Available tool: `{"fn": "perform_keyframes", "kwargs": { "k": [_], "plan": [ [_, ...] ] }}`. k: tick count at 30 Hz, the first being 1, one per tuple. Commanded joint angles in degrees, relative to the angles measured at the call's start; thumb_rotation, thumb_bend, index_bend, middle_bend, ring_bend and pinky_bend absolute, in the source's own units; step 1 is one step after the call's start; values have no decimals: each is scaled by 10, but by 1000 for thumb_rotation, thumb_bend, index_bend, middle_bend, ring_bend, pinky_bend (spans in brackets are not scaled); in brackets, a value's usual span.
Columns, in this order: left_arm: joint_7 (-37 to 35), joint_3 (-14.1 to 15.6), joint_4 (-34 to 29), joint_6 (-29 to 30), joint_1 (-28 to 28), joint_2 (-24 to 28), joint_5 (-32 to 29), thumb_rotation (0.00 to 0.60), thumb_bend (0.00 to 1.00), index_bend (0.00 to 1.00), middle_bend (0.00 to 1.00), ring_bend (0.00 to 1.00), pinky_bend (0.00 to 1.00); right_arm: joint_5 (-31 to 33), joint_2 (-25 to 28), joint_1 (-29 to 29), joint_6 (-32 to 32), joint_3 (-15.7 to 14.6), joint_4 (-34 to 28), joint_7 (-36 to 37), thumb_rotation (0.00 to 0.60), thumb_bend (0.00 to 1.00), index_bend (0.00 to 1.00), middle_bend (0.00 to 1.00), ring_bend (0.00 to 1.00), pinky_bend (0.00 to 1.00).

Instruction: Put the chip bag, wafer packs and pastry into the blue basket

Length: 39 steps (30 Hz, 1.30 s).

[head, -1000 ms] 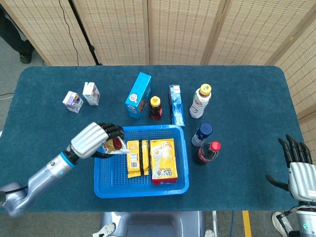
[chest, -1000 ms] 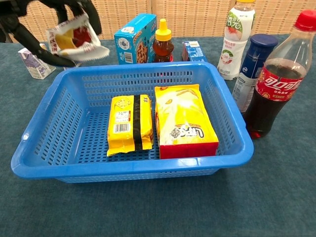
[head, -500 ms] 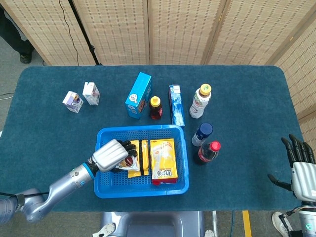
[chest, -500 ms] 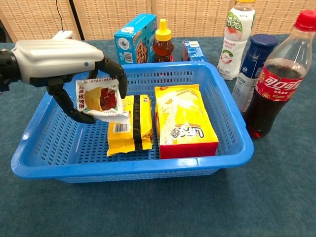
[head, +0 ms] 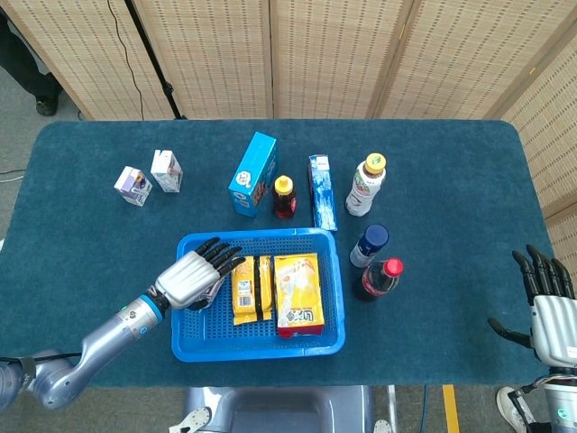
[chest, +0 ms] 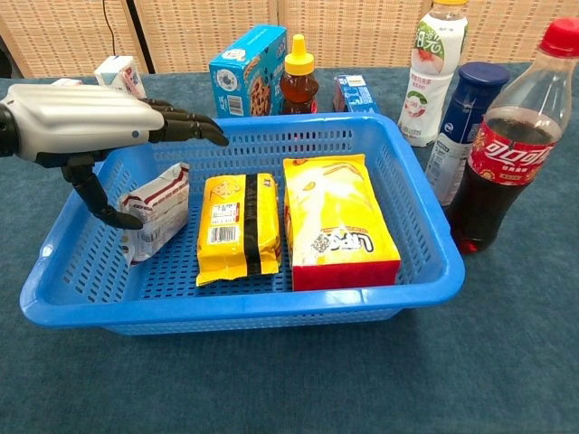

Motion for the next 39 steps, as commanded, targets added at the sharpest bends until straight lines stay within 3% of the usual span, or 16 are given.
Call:
{"fn": "perform_keyframes", "kwargs": {
  "k": [1, 7, 14, 25, 31, 34, 35, 39],
  "plan": [
    [-68, -9, 5, 42, 13, 5, 53, 572, 188, 0, 0, 0, 0, -1, 0, 0, 1, -1, -1, -1, 600, 0, 0, 0, 0, 0],
    [-194, -28, 39, 149, 36, 12, 140, 523, 182, 0, 0, 0, 0, -2, -1, -1, 2, -1, -2, -2, 600, 0, 0, 0, 0, 0],
    [-307, -47, 59, 211, 68, 78, 137, 522, 178, 0, 0, 0, 0, -4, -2, -1, 2, -1, -2, -5, 600, 0, 0, 0, 0, 0],
    [-353, 1, 84, 295, 184, 138, 109, 530, 180, 0, 0, 0, 0, -21, -13, 1, 12, -2, 10, -17, 600, 0, 0, 0, 0, 0],
    [-373, 32, 105, 349, 268, 127, 76, 563, 181, 0, 0, 0, 0, -51, -23, 9, 16, -5, 39, -15, 600, 0, 0, 0, 0, 0],
    [-347, 45, 112, 370, 310, 115, 48, 579, 181, 0, 0, 0, 0, -70, -27, 15, 18, -7, 63, -8, 600, 0, 0, 0, 0, 0],
    [-347, 62, 108, 374, 340, 112, 28, 591, 181, 0, 0, 0, 0, -80, -26, 16, 17, -12, 70, -3, 600, 0, 0, 0, 0, 0],
    [-363, 71, 102, 392, 370, 111, 36, 600, 177, 0, 0, 0, 0, -89, -21, 13, 26, -16, 73, 7, 600, 0, 0, 0, 0, 0]
  ]
}}
